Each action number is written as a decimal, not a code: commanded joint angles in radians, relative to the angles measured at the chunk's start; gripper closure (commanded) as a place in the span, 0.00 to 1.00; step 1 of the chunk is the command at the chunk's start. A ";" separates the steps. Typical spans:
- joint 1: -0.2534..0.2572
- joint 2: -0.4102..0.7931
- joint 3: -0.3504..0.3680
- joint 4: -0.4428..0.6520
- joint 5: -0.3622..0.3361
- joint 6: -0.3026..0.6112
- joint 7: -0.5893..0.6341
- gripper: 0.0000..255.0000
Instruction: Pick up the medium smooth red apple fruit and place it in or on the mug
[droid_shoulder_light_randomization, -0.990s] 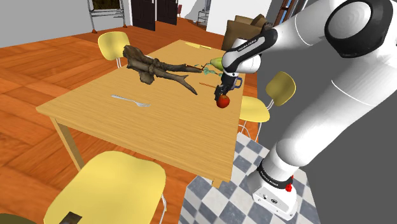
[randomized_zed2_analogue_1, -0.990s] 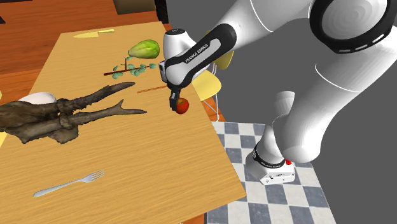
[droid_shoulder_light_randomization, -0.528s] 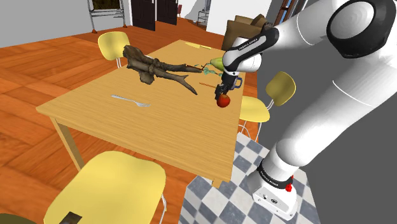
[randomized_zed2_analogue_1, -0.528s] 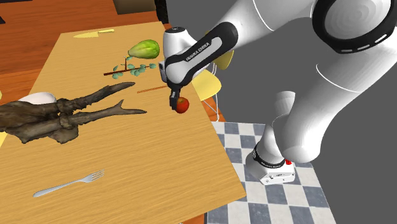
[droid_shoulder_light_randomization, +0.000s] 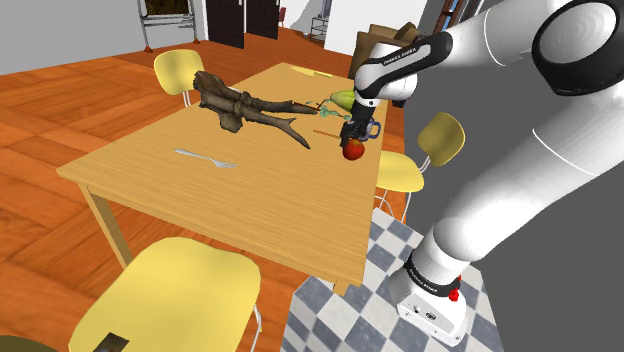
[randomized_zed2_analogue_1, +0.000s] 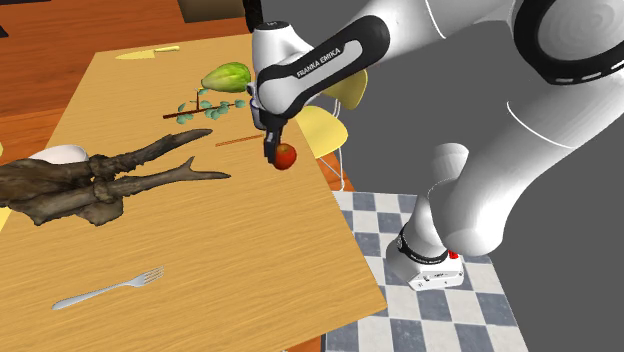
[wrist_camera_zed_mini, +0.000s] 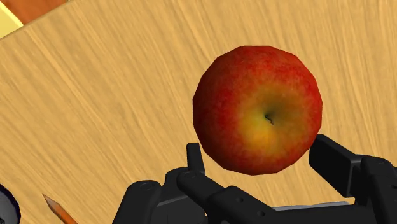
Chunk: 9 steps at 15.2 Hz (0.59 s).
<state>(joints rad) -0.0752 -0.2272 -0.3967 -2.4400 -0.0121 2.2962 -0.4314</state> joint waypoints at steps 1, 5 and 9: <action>-0.003 -0.018 0.003 0.011 -0.008 -0.029 0.006 1.00; -0.006 -0.046 0.010 0.043 -0.018 -0.087 0.018 1.00; -0.008 -0.070 0.017 0.077 -0.026 -0.144 0.027 1.00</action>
<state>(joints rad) -0.0822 -0.2857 -0.3833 -2.3678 -0.0342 2.1687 -0.4101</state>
